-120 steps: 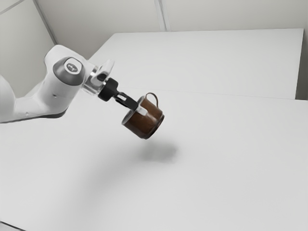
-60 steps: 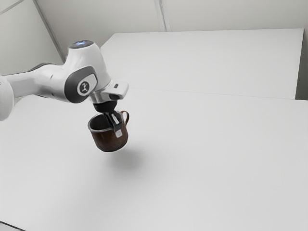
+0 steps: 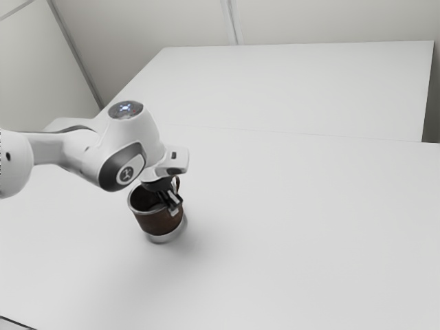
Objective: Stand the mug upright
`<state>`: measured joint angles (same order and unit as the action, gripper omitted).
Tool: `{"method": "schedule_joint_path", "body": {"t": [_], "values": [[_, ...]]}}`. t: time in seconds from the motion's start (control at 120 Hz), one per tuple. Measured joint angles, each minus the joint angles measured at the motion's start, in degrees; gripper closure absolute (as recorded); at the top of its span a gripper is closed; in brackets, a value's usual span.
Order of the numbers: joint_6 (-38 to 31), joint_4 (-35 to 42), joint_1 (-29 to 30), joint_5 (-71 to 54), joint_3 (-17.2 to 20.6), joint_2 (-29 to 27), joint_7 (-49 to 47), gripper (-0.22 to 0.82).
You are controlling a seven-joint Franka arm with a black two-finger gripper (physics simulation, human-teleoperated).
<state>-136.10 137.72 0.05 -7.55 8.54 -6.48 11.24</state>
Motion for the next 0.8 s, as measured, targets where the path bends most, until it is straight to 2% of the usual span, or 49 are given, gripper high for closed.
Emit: {"method": "schedule_joint_path", "body": {"t": [0.217,0.392,0.483,0.658,0.8], "values": [[-2.6,0.4,-0.1,0.4,0.0,2.2,-4.1,0.76],[-3.4,0.4,-0.9,1.4,0.1,2.5,-5.5,0.40],[-3.4,-0.2,-0.8,1.7,0.1,2.2,-6.0,0.26],[0.1,-4.4,-0.7,3.1,0.1,1.4,-6.9,0.11],[8.0,-12.1,-0.6,4.3,0.0,1.3,-7.5,0.06]]}}
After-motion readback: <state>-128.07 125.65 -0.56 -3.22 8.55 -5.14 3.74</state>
